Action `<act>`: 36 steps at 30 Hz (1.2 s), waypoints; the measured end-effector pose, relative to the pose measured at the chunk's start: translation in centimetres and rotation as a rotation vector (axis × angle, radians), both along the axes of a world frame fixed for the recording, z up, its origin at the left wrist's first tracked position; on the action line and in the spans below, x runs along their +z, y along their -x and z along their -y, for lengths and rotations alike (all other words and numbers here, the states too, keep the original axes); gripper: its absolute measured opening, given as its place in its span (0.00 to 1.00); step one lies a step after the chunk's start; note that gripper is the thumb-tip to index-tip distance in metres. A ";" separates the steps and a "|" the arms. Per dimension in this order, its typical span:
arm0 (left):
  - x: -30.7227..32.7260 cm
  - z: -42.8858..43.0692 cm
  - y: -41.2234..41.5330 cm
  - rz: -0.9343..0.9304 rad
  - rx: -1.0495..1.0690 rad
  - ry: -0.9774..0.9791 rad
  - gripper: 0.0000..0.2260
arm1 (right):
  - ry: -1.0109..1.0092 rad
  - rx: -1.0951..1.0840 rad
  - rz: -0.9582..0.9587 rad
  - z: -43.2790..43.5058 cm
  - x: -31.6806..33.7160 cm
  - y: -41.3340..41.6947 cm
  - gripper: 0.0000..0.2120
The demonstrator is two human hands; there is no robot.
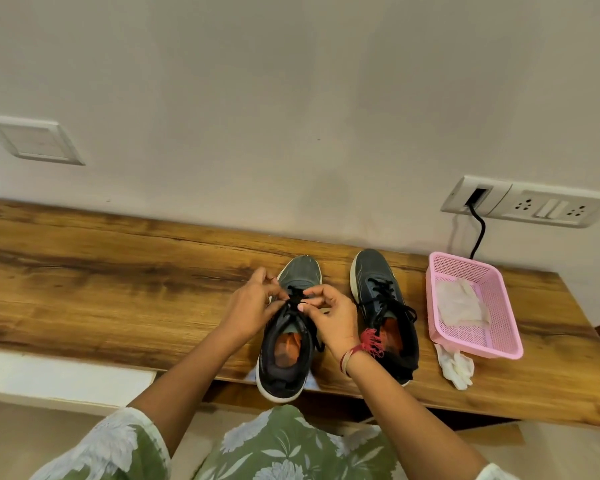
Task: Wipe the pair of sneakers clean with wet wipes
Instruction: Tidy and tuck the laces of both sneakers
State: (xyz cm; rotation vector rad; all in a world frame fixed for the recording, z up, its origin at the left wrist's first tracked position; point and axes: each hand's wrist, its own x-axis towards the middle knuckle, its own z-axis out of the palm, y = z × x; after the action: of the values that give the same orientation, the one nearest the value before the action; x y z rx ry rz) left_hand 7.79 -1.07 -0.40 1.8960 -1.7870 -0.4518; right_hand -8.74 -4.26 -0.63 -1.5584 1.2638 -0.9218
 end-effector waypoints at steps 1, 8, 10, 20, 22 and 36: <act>-0.2 -0.1 -0.2 -0.001 0.003 0.002 0.04 | -0.011 -0.016 0.002 0.0 -0.1 0.2 0.13; -0.9 -0.9 -1.9 0.037 0.079 -0.066 0.03 | -0.207 0.000 0.088 -0.4 -0.7 2.0 0.12; -0.7 -0.9 -1.4 0.031 0.084 -0.058 0.02 | -0.237 -0.026 0.099 -0.5 -0.9 1.7 0.12; -0.5 -1.0 -1.3 0.055 0.145 -0.086 0.03 | -0.197 0.061 0.000 0.3 -0.4 2.3 0.14; -0.5 -1.0 -1.0 0.052 0.131 -0.097 0.02 | -0.174 0.052 -0.041 0.3 -0.5 2.1 0.14; -0.7 -3.3 0.0 -0.220 0.211 -0.064 0.13 | -0.161 0.021 0.035 -2.0 0.1 3.1 0.16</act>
State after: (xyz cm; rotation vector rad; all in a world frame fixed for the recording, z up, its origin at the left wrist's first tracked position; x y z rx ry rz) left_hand 7.82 2.18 -1.13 1.9678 -1.4309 -0.6206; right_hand -11.83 -2.22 -0.57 -1.4209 1.2623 -0.8098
